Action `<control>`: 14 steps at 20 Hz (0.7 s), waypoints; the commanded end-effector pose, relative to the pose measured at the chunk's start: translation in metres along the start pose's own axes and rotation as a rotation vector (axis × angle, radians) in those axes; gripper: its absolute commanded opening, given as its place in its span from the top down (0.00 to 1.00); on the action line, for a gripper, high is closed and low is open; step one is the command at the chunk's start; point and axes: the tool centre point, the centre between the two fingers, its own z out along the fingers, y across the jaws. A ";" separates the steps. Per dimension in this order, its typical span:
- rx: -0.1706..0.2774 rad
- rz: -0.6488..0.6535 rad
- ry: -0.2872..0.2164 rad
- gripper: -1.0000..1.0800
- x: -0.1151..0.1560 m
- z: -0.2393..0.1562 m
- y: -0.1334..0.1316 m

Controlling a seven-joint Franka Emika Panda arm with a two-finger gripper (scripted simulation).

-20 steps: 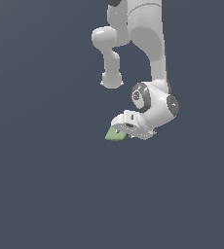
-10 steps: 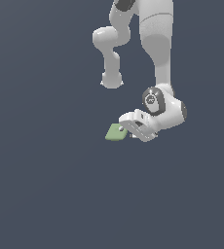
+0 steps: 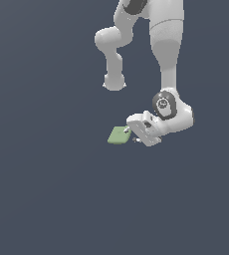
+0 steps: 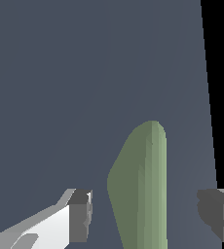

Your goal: Pick up the object and move it to a goal position.

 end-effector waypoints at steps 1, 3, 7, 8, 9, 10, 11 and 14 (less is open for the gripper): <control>-0.019 0.014 0.012 0.19 0.000 -0.001 0.000; -0.027 0.020 0.017 0.19 -0.001 -0.001 0.000; -0.028 0.021 0.019 0.19 -0.001 -0.001 -0.001; -0.028 0.021 0.019 0.19 -0.001 -0.001 -0.001; -0.028 0.021 0.019 0.19 -0.001 0.000 -0.001; -0.029 0.021 0.019 0.19 -0.001 0.002 -0.001; -0.029 0.021 0.019 0.19 -0.001 0.005 -0.001; -0.030 0.022 0.020 0.19 -0.001 0.018 0.000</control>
